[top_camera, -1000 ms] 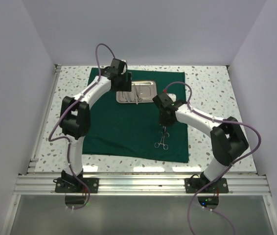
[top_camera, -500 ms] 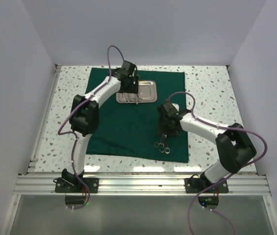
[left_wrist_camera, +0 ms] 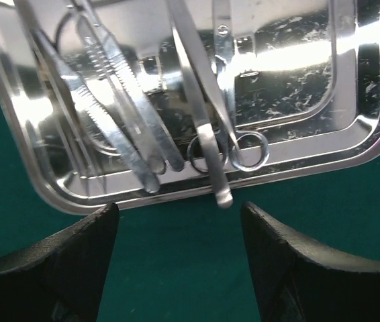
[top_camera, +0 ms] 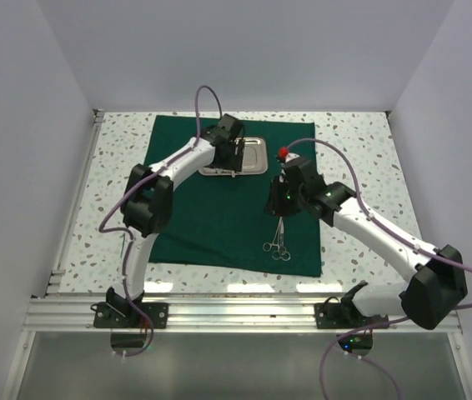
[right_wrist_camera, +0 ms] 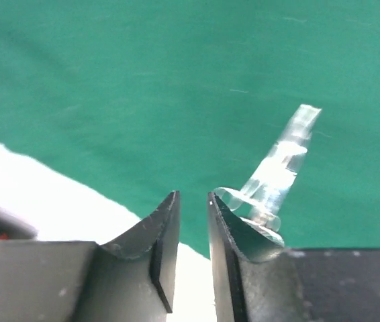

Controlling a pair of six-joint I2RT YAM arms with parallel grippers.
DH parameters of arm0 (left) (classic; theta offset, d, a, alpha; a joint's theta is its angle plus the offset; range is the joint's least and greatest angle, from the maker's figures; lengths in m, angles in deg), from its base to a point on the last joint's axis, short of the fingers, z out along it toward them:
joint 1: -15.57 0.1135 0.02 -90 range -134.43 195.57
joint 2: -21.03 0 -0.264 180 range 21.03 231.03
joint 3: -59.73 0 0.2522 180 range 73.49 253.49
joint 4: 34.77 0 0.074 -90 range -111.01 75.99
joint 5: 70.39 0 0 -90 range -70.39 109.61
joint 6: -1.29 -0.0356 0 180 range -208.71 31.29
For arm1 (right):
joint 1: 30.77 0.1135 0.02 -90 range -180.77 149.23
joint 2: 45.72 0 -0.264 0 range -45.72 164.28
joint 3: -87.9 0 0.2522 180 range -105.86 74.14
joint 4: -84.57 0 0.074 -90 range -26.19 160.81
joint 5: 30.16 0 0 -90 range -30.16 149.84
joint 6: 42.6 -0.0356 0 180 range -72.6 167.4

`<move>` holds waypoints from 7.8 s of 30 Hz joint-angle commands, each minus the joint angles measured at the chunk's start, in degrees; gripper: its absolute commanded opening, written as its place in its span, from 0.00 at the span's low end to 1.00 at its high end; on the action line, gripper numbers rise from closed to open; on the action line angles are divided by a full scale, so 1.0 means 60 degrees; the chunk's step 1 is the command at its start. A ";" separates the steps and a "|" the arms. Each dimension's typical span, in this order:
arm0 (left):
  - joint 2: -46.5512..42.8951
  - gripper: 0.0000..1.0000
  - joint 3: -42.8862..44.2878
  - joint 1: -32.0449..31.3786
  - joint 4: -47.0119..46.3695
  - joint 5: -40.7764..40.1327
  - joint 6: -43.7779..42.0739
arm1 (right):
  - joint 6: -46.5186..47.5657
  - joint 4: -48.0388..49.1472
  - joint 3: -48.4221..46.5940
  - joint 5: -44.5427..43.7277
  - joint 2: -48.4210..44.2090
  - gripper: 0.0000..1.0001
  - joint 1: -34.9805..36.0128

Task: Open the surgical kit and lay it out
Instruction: Move the surgical kit at the center of the board, then pick up the medical item from the container, then place the medical item in the surgical kit, then pick up the medical item from the container.

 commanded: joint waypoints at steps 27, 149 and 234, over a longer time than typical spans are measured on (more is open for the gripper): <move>-0.7251 0.81 -0.3712 0.3545 0.0325 -0.0935 -0.0919 | 0.0703 0.0567 -0.7301 0.2276 0.9663 0.00 0.3831; -0.7045 0.00 -0.7240 -0.2078 0.0311 -0.0318 0.4703 | 0.1231 -0.4166 -0.6190 0.0310 0.4979 0.81 -0.1486; -0.5419 0.00 -0.5701 -0.1506 -0.0715 -0.0700 0.3137 | 0.1538 -0.5162 -0.5061 -0.0274 0.3089 0.81 -0.1647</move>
